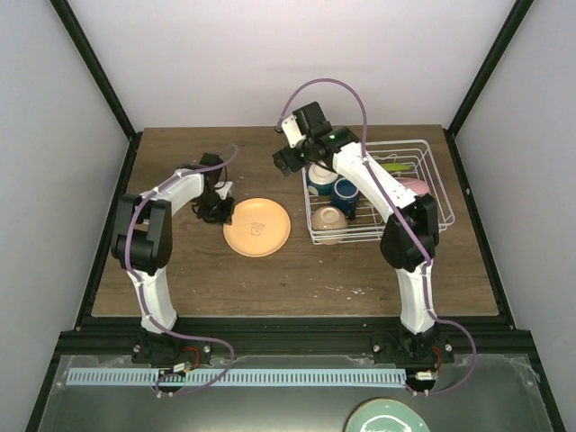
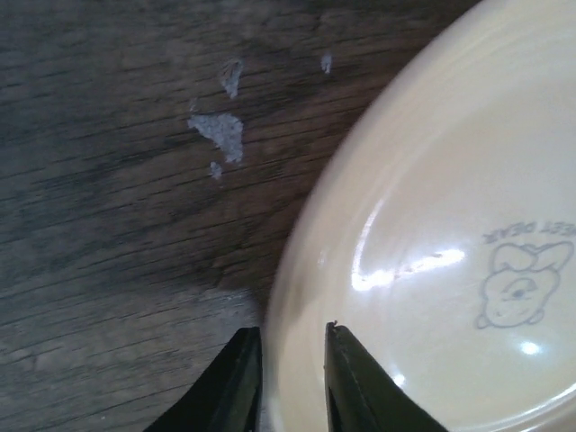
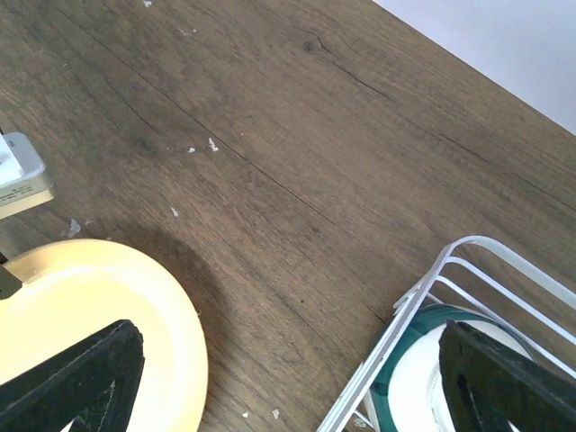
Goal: Load the mixed dishes into the dish rack
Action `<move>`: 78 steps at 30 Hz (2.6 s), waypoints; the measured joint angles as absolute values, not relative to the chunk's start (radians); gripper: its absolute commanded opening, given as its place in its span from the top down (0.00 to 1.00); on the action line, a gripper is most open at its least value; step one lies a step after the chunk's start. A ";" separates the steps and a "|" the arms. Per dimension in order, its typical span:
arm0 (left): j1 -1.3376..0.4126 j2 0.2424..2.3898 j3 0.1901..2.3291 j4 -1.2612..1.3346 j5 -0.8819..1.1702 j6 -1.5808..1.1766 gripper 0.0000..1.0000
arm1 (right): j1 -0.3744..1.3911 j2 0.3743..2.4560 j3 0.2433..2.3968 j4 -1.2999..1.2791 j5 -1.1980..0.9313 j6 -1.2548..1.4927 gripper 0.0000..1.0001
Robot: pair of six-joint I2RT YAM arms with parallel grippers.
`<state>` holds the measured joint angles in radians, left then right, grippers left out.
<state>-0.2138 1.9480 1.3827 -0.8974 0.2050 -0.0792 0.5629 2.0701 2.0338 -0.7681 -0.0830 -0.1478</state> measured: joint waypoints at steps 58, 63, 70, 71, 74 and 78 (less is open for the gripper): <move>0.035 1.715 1.476 -0.874 0.501 -0.080 0.78 | 0.558 2.276 2.115 -0.717 -0.810 0.104 0.65; 0.030 1.705 1.469 -0.863 0.521 -0.090 0.45 | 0.560 2.275 2.106 -0.686 -0.785 0.106 0.71; 0.036 1.690 1.469 -0.850 0.525 -0.097 0.27 | 0.562 2.236 2.077 -0.715 -0.627 0.045 0.92; 0.042 1.687 1.470 -0.848 0.526 -0.100 0.27 | 0.562 2.225 2.072 -0.721 -0.606 0.035 0.95; 0.073 1.682 1.477 -0.846 0.532 -0.107 0.25 | 0.562 2.183 2.046 -0.727 -0.530 -0.002 0.99; 0.104 1.682 1.507 -0.846 0.531 -0.109 0.24 | 0.562 2.127 2.043 -0.735 -0.476 -0.049 0.99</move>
